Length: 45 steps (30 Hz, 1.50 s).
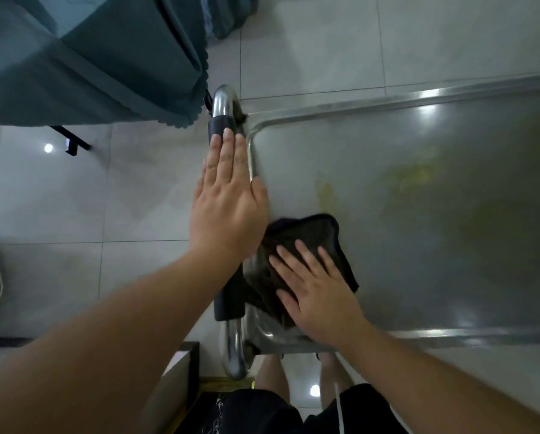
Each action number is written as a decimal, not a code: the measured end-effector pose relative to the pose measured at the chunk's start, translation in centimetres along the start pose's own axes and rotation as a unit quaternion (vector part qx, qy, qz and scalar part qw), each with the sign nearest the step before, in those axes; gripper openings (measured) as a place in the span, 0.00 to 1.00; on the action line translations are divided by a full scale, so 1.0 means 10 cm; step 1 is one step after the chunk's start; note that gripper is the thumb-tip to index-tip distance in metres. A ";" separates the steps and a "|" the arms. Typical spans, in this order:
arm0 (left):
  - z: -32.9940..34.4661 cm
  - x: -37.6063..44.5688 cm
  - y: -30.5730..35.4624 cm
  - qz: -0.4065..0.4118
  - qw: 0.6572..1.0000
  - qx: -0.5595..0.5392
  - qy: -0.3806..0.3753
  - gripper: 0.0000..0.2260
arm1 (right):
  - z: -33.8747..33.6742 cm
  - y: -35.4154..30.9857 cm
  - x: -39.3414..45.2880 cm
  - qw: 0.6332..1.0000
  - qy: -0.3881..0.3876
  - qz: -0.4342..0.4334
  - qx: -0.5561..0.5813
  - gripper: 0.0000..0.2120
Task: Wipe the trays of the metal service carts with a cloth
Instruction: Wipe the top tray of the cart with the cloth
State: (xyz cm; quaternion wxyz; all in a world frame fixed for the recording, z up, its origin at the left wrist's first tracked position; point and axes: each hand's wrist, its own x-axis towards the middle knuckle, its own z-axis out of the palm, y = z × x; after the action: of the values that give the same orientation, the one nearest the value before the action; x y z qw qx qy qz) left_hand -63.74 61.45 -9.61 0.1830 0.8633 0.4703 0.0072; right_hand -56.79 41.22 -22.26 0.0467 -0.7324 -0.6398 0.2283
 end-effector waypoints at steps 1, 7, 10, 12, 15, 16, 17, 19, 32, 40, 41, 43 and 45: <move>-0.01 -0.01 0.01 0.001 1.000 0.005 -0.004 0.30 | 0.10 0.02 -0.32 1.000 -0.005 0.001 0.001 0.29; -0.05 -0.09 0.02 0.013 0.999 0.041 -0.021 0.30 | 0.19 0.21 -0.97 1.000 -0.019 0.008 -0.016 0.29; -0.03 -0.08 0.04 0.029 0.997 0.067 -0.019 0.30 | 0.00 0.35 -0.60 0.999 0.009 -0.003 -0.031 0.29; -0.01 -0.06 0.05 0.037 0.996 0.084 -0.015 0.30 | -0.17 0.50 -0.20 0.999 0.032 -0.002 -0.039 0.29; 0.03 -0.05 0.03 0.038 0.995 0.093 0.000 0.30 | -0.51 0.68 0.58 0.999 0.029 0.026 -0.038 0.28; 0.05 -0.04 0.03 0.039 0.995 0.095 0.007 0.30 | -0.61 0.75 0.86 0.999 0.022 0.037 -0.032 0.29; 0.06 -0.03 0.02 0.039 0.994 0.097 0.015 0.29 | -0.72 0.81 1.14 0.998 0.011 0.048 -0.024 0.29; 0.08 -0.01 0.01 0.037 0.994 0.097 0.027 0.29 | -0.94 0.97 1.65 0.998 -0.007 0.068 -0.013 0.30; 0.13 0.05 -0.04 0.017 0.993 0.108 0.040 0.32 | -0.62 0.82 0.51 0.998 0.020 0.051 -0.021 0.30; 0.18 0.12 -0.18 0.041 0.985 0.164 0.021 0.33 | 0.00 0.86 -1.41 0.997 -0.019 0.054 -0.054 0.30; 0.18 0.13 -0.19 0.040 0.985 0.167 0.018 0.33 | -0.02 0.89 -1.39 0.997 -0.022 0.050 -0.053 0.29; 0.20 0.15 -0.19 0.036 0.985 0.169 0.020 0.33 | -0.07 0.98 -1.25 0.998 -0.016 0.040 -0.051 0.29; 0.22 0.15 -0.18 0.034 0.982 0.183 0.031 0.32 | -0.19 1.13 -0.99 0.998 -0.001 0.034 -0.048 0.29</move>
State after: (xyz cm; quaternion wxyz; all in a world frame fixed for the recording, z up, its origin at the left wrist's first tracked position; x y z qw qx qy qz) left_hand -63.91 62.87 -12.46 0.0070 0.8970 0.4395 -0.0454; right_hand -46.49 30.17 -21.96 0.0032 -0.7550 -0.6246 0.1996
